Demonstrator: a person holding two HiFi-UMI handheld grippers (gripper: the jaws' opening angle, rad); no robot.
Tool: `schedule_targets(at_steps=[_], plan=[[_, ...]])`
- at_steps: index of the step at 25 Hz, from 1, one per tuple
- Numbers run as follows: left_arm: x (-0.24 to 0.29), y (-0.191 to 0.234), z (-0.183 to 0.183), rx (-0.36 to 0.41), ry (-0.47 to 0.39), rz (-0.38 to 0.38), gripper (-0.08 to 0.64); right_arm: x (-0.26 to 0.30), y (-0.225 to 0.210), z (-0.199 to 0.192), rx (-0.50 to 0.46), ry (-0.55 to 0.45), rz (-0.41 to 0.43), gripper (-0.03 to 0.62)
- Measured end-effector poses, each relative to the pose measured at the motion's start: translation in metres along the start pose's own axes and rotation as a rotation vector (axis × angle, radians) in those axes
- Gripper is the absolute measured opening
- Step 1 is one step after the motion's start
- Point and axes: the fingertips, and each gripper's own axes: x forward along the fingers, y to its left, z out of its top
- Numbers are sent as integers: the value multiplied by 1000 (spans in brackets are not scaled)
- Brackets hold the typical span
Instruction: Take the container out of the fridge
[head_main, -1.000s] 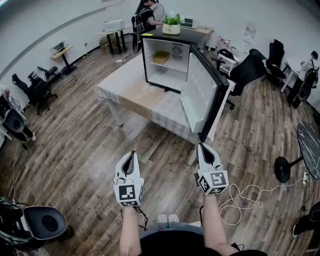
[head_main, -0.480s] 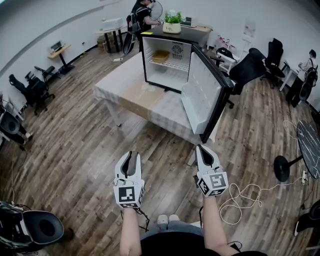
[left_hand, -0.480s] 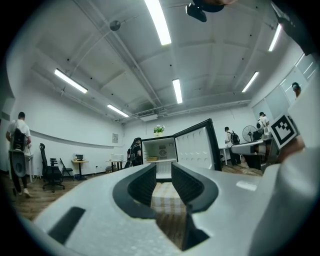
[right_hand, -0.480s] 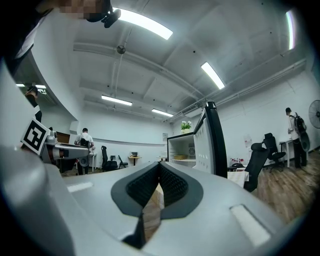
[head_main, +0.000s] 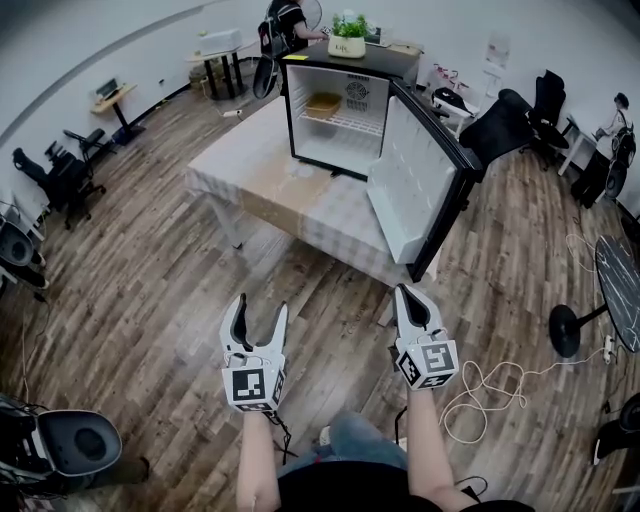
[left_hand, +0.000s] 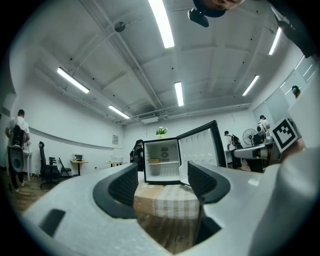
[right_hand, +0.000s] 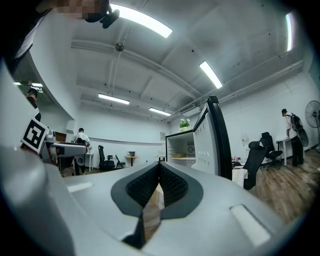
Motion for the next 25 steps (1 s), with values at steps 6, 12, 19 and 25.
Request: schedule_targets(at_steps=[6,12,19,25], plan=[[14,12,4,-10,-20,-5,348,24,4,4,-8,-9,18,8],[48,27,2,4,-47,0,383,65,-2,0,-8,-28,35,8],[127,63,-17,16,-54,10,390,158,-22,-16,1,-44,56,8],[236,110,-43,22,-16,12,396,280,-50,-33,13,-30,65,8]])
